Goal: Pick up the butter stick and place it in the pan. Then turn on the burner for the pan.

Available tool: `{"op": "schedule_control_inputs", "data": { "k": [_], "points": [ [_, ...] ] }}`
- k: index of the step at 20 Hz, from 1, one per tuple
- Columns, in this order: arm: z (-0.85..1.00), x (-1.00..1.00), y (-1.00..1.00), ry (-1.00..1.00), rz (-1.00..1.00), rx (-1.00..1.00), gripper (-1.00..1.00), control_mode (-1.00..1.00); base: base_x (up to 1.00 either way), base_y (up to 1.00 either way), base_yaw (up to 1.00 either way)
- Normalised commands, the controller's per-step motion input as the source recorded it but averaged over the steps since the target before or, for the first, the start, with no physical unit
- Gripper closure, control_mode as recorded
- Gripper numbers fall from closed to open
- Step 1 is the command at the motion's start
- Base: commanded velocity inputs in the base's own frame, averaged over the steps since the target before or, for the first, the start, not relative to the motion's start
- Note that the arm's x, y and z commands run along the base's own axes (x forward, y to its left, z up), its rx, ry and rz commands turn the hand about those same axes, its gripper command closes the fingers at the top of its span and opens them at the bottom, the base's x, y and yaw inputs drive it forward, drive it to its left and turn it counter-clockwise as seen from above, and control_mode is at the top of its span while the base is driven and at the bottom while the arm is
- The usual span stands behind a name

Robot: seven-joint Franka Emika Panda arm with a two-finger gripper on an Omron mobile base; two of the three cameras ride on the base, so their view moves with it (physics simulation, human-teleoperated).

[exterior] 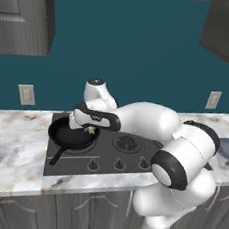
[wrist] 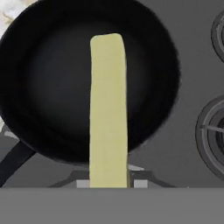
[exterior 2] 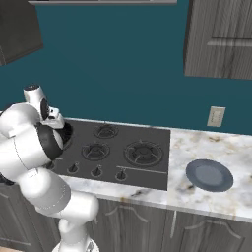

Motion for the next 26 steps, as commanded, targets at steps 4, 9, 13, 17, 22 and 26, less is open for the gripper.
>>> {"op": "schedule_control_inputs", "data": {
  "k": [4,9,13,17,22,26],
  "points": [
    [-0.22,0.36,0.33,0.00,0.00,-0.05,1.00,-1.00,0.00,0.00,0.00],
    [-0.25,0.31,0.30,0.01,0.00,-0.04,1.00,-1.00,0.00,0.00,0.00],
    [-0.31,0.25,0.07,0.02,0.00,-0.01,1.00,-1.00,0.00,0.00,0.00],
    [-0.27,0.21,0.00,0.02,0.00,0.00,1.00,-1.00,0.00,0.00,0.00],
    [-0.26,0.08,0.00,0.00,0.00,0.00,1.00,-1.00,0.00,0.00,0.00],
    [-0.21,0.00,0.00,0.00,0.00,0.00,1.00,-1.00,0.00,0.00,0.00]
  ]
}}
